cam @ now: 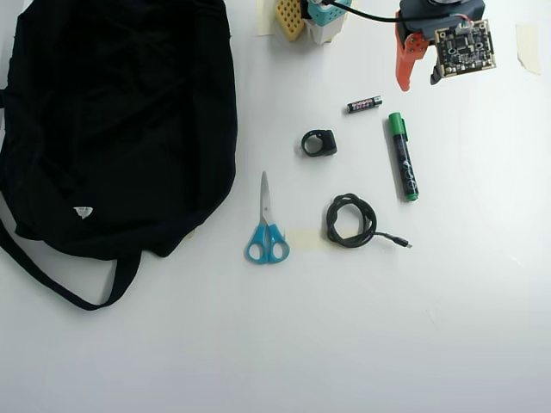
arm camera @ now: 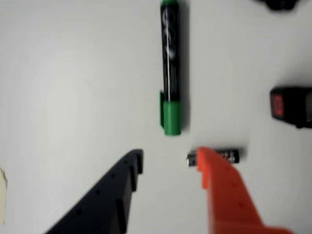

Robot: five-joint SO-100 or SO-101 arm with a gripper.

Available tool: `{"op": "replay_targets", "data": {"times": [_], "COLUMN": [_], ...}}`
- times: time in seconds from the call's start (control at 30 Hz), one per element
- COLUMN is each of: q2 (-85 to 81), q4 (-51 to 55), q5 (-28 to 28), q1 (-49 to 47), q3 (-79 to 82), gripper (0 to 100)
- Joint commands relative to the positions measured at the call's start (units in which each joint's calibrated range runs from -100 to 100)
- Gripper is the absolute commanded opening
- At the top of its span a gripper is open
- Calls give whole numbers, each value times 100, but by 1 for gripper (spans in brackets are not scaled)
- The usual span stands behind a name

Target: Put the green marker into the black bag

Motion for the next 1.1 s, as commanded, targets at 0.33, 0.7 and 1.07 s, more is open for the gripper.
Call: {"op": "replay_targets", "data": {"times": [0.33,0.7,1.07], "q2": [30,1100,1856], "q4": [177,-650,-1055], "q5": [68,309,304], "q1": [-32,-24,-39], "q3": [483,231,-281], "gripper": [28,29,29]}}
